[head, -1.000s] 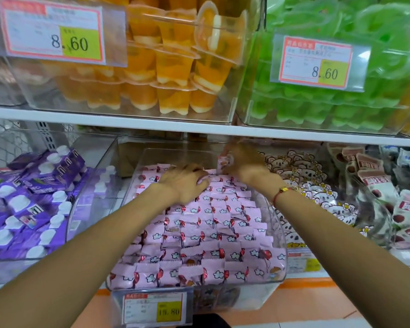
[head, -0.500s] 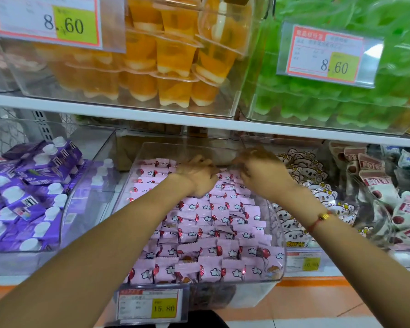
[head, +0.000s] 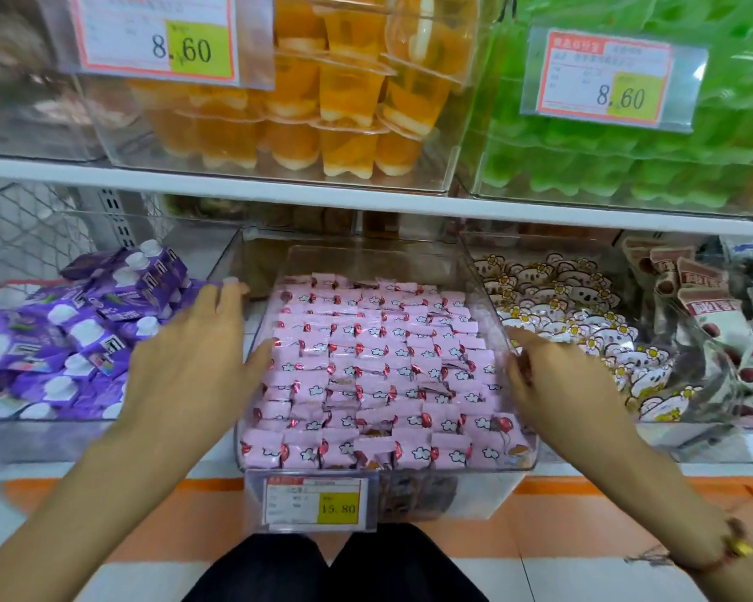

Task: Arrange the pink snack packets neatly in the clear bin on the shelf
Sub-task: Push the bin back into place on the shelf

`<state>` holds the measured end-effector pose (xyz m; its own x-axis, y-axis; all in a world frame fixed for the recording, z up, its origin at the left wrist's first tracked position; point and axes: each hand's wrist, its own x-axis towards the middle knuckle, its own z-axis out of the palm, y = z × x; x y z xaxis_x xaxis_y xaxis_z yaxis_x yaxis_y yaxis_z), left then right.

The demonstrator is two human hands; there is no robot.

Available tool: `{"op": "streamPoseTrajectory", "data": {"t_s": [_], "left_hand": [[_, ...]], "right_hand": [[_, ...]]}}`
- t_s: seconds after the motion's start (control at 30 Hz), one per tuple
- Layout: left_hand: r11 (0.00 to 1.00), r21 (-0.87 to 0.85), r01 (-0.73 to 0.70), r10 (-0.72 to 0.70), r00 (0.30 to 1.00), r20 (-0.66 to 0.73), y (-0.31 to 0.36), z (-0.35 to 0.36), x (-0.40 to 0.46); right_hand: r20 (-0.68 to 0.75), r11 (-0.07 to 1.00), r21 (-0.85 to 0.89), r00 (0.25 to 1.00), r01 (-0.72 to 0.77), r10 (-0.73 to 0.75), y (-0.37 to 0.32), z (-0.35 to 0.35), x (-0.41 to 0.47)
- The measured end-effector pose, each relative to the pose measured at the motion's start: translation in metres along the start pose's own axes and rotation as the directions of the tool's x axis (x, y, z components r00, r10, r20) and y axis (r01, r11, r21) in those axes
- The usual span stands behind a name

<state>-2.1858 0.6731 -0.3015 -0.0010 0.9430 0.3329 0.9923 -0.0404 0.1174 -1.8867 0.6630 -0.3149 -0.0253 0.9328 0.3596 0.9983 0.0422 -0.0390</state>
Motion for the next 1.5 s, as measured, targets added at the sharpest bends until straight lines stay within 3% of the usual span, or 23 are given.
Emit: {"op": "streamPoseTrajectory", "data": {"t_s": [0.1, 0.27, 0.37, 0.5, 0.6, 0.7, 0.9, 1.03, 1.17, 1.27, 1.5], "left_hand": [[0.986, -0.084, 0.141, -0.131, 0.985, 0.115, -0.010, 0.007, -0.010], [0.993, -0.065, 0.102, -0.097, 0.992, 0.085, -0.020, 0.011, -0.012], [0.990, -0.080, 0.114, -0.109, 0.992, 0.069, -0.028, 0.011, -0.012], [0.980, -0.142, 0.140, -0.131, 0.989, 0.066, -0.033, 0.017, -0.008], [0.960, -0.209, 0.188, -0.162, 0.978, 0.135, -0.028, 0.020, -0.001], [0.957, -0.222, 0.186, -0.172, 0.982, 0.081, -0.029, 0.026, 0.002], [0.954, -0.263, 0.140, -0.140, 0.990, 0.022, -0.035, 0.032, 0.007], [0.954, -0.284, 0.094, -0.102, 0.995, -0.014, -0.038, 0.022, 0.022], [0.953, -0.297, 0.062, -0.086, 0.994, -0.068, -0.034, 0.016, 0.046], [0.962, -0.266, 0.067, -0.076, 0.997, -0.023, -0.031, 0.024, 0.058], [0.974, -0.201, 0.104, -0.093, 0.994, 0.061, -0.022, 0.041, 0.058]], "right_hand": [[-0.029, 1.000, -0.014, 1.000, 0.010, -0.010, -0.005, -0.001, 0.000], [-0.014, 0.997, -0.072, 0.999, 0.031, -0.032, -0.018, -0.002, 0.005], [0.019, 0.999, 0.017, 0.999, 0.032, -0.032, -0.023, 0.001, 0.010], [0.208, 0.984, 0.174, 0.978, -0.050, 0.013, -0.024, -0.001, 0.025], [0.323, 0.985, 0.148, 0.945, -0.094, 0.042, -0.030, -0.001, 0.040], [0.403, 0.976, 0.155, 0.912, -0.153, 0.079, -0.035, 0.001, 0.048], [0.391, 0.910, 0.365, 0.919, -0.197, 0.043, -0.026, -0.001, 0.051], [0.330, 0.892, 0.412, 0.943, -0.189, 0.047, -0.025, -0.010, 0.065], [0.268, 0.922, 0.352, 0.961, -0.163, 0.068, -0.022, -0.016, 0.082], [0.251, 0.952, 0.274, 0.966, -0.137, 0.067, -0.024, -0.011, 0.087], [0.332, 0.991, 0.096, 0.941, -0.094, 0.057, -0.024, 0.001, 0.083]]}}
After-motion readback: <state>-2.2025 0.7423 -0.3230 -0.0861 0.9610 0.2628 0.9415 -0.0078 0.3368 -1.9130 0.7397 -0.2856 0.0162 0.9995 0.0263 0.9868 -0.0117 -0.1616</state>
